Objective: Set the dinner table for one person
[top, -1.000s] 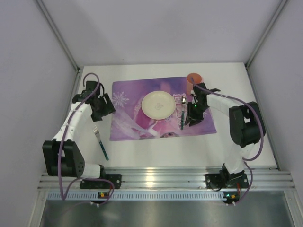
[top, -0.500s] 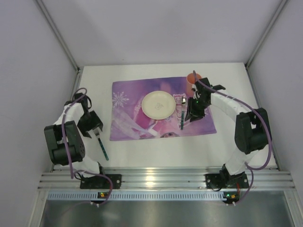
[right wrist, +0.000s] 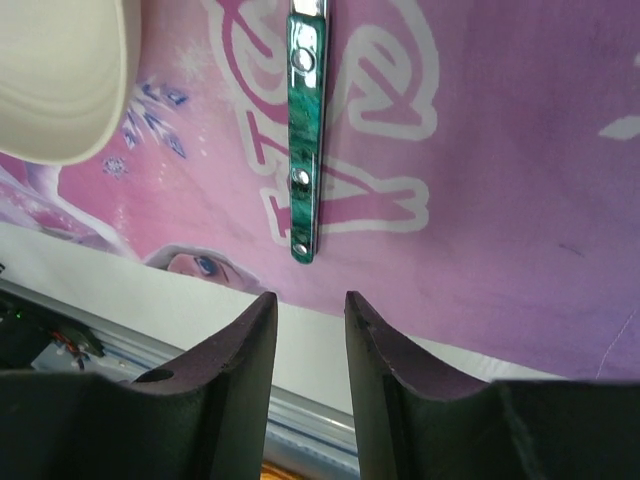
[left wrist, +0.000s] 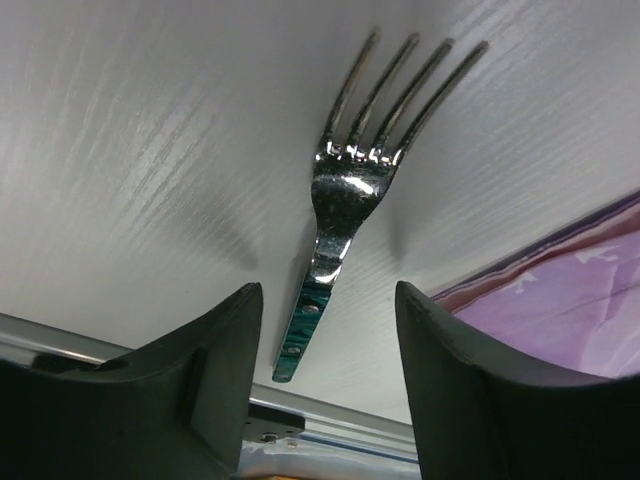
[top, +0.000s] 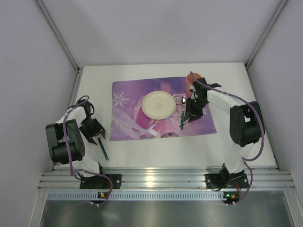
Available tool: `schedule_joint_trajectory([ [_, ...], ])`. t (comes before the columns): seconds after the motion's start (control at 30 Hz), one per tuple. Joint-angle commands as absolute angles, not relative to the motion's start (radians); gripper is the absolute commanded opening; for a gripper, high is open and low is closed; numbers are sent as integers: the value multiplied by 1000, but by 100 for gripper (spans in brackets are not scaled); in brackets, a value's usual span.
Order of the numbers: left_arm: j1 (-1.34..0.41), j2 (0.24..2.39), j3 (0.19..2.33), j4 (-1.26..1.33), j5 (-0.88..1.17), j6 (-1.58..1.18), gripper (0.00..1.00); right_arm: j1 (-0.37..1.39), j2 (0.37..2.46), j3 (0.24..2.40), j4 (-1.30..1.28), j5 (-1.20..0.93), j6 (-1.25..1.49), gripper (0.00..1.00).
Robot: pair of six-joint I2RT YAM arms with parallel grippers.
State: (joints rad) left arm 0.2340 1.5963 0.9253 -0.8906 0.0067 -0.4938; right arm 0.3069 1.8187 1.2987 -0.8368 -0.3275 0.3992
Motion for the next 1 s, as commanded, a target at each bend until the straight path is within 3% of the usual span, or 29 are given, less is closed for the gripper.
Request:
schedule_joint_trajectory([
  [0.0, 236, 1586, 916, -841, -37, -538, 58, 285, 1842, 1379, -851, -351, 368, 34],
  [0.1, 235, 1623, 904, -802, -51, -543, 45, 272, 1861, 1402, -868, -353, 359, 33],
  [0.23, 236, 1669, 890, -741, -74, -541, 19, 258, 1868, 1414, -879, -354, 354, 32],
  [0.43, 245, 1723, 958, -736, -212, -473, 0, 242, 1847, 1424, -900, -351, 351, 32],
  [0.67, 252, 1655, 1113, -793, -324, -365, 0, 242, 1803, 1460, -934, -350, 356, 36],
  [0.77, 229, 1594, 1187, -752, -207, -341, 0, 242, 1780, 1477, -959, -333, 356, 45],
  [0.83, 193, 1577, 1247, -698, -141, -316, 0, 242, 1764, 1482, -979, -321, 354, 57],
  [0.97, 24, 1614, 1362, -655, -65, -262, 0, 244, 1711, 1473, -1012, -301, 347, 69],
])
